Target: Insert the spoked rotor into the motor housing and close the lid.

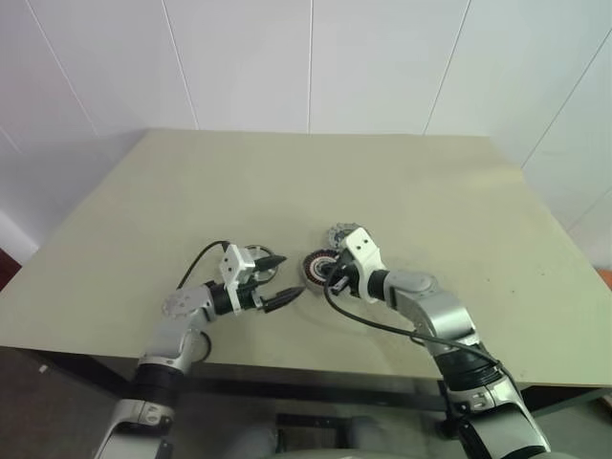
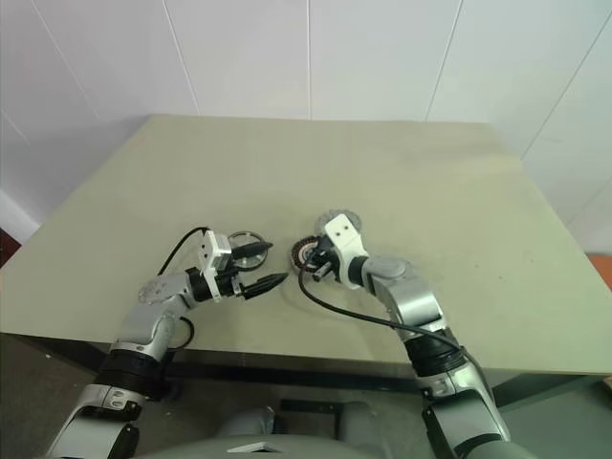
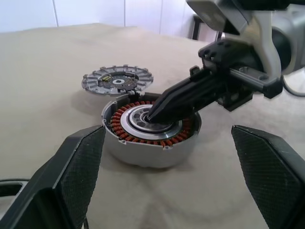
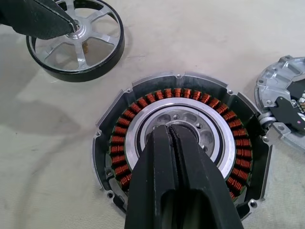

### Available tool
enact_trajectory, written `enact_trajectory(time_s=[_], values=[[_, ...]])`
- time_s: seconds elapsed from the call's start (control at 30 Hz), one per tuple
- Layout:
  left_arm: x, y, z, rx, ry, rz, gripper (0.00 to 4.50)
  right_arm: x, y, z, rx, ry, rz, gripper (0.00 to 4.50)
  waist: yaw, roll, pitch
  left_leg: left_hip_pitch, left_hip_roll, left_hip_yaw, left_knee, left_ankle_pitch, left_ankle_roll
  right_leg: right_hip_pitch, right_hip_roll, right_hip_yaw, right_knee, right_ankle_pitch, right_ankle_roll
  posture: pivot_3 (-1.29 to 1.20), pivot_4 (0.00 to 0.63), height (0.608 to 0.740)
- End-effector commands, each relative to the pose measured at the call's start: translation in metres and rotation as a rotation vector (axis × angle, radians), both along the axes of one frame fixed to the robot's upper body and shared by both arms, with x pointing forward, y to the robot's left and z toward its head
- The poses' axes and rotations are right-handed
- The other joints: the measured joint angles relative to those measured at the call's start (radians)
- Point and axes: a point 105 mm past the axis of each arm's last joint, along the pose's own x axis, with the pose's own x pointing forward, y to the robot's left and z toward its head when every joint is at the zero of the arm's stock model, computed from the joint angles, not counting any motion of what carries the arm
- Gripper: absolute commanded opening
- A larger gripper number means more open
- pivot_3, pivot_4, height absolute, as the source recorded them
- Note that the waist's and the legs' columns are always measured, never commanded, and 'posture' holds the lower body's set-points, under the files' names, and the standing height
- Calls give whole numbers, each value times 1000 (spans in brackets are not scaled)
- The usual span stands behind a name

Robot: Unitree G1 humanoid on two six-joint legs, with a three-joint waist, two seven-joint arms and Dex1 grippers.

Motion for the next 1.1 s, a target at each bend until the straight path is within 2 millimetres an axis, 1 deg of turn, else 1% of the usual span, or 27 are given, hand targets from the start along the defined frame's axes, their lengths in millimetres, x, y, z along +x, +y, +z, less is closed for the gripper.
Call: enact_trajectory(time_s=[0.03, 0.13, 0.17, 0.23, 0.33, 0.4, 0.47, 0.57, 0.63, 0.7, 0.83, 0.97, 1.1], values=[[15, 12, 46, -188, -38, 76, 4500, 7, 6, 11, 115, -26, -27, 52, 0, 0, 0, 0, 0, 0, 0, 0, 0, 0, 0, 0, 0, 0, 0, 0, 0, 740], [23, 32, 71, -311, 15, 140, 4500, 4, 9, 34, 199, -92, 43, 52, 1, 0, 1, -1, 0, -1, 0, 1, 2, -1, 0, -1, 0, 2, 3, 0, 0, 740], [22, 39, 75, -335, 46, 152, 4500, 4, 7, 39, 202, -108, 62, 52, 1, 0, 1, -1, 0, -1, 0, 1, 2, -1, 0, -1, 0, 2, 3, 0, 0, 740], [18, 54, 76, -356, 114, 169, 4500, 5, -1, 43, 177, -133, 88, 52, 0, 0, 1, -1, 0, -1, 0, 1, 2, -1, 0, -1, 0, 3, 6, 0, 0, 740], [5, 73, 67, -349, 235, 188, 4500, 8, -16, 46, 115, -166, 104, 52, -3, 0, 1, -1, -1, 0, -1, 1, 2, -2, 0, -1, -1, 3, 6, 0, 0, 740], [-5, 88, 54, -358, 363, 235, 4500, 10, -24, 54, 103, -192, 122, 52, -3, 1, 1, -1, -1, 0, -1, 1, 2, -2, 0, -1, 0, 3, 6, 0, 0, 740], [-16, 95, 38, -330, 485, 267, 4500, 7, -27, 64, 104, -217, 165, 52, -1, 0, 1, -1, -1, -1, -1, 1, 2, -2, 0, -2, 0, 3, 6, 0, 0, 740], [-29, 97, 25, -346, 645, 274, 4500, -2, -28, 79, 121, -244, 255, 52, 5, 0, 2, -1, -1, -2, -1, 1, 2, -1, 0, -2, 0, 1, 2, 0, 0, 740], [-35, 99, 19, -372, 715, 284, 4500, -11, -30, 89, 123, -250, 339, 52, 7, 0, 2, 0, -1, -2, 0, 0, 1, -3, 0, -2, -1, 1, 2, 0, 0, 740], [-33, 98, 15, -398, 756, 299, 4500, -17, -31, 94, 112, -253, 396, 52, 7, 0, 2, 0, -1, -2, 0, 0, 0, -2, -1, -2, -2, 1, 2, 0, 0, 740], [-27, 87, 11, -421, 818, 303, 4500, -22, -34, 99, 64, -270, 450, 52, 7, -1, 2, 0, -1, -2, 0, 0, -1, -2, -1, -2, -2, 1, 2, 0, 0, 740], [-24, 79, 0, -386, 874, 310, 4500, -23, -37, 103, 50, -283, 462, 52, 5, -1, 2, -1, -1, -2, -1, 0, -1, -1, -1, -2, -2, 1, 2, 0, 0, 740], [-12, 77, -13, -372, 904, 357, 4500, -26, -36, 105, 53, -290, 461, 52, 7, -1, 2, -1, -1, -2, -1, 0, -1, -2, -1, -2, -2, 1, 1, 0, 0, 740]])
